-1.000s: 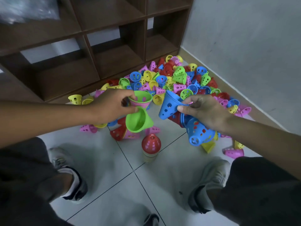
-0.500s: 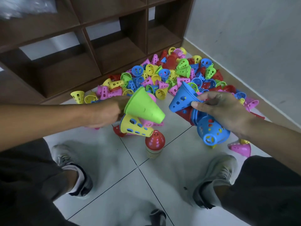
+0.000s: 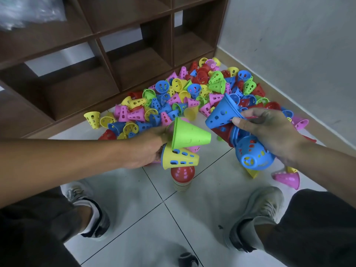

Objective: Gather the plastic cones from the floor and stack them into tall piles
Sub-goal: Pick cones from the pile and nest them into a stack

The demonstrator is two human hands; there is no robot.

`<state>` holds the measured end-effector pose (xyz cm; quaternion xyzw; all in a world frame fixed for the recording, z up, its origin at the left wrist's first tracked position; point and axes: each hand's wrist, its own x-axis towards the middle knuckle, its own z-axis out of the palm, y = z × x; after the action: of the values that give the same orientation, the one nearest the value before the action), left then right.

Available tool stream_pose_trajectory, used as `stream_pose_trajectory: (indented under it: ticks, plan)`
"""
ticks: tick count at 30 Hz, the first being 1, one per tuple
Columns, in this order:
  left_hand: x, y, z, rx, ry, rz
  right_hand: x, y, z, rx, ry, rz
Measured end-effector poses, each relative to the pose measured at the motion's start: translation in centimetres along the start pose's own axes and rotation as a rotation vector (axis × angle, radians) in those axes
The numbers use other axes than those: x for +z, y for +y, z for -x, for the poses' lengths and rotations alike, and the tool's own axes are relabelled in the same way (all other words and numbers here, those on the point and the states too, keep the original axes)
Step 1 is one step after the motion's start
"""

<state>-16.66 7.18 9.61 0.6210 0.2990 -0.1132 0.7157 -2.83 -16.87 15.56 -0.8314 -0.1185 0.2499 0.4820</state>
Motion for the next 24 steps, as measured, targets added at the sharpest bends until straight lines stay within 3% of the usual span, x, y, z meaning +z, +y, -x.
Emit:
stream_pose_trajectory:
  ticks: [3, 11, 16, 21, 24]
  plan:
    - [0.6, 0.0, 0.4, 0.057, 0.003, -0.004, -0.3, 0.0, -0.1, 0.014, 0.035, 0.007]
    - [-1.1, 0.0, -0.5, 0.29, 0.265, -0.142, -0.4, 0.0, 0.2, 0.029, 0.022, -0.008]
    - [-2.2, -0.7, -2.0, 0.496, 0.478, -0.434, -0.1, -0.1, 0.6, 0.02, -0.115, -0.018]
    - [-1.0, -1.1, -2.4, 0.655, 0.464, -0.598, 0.1, -0.1, 0.9, 0.06, -0.3, 0.022]
    - [-0.3, -1.1, -2.4, 0.714, 0.435, -0.602, 0.6, 0.8, 0.5, 0.086, -0.192, 0.096]
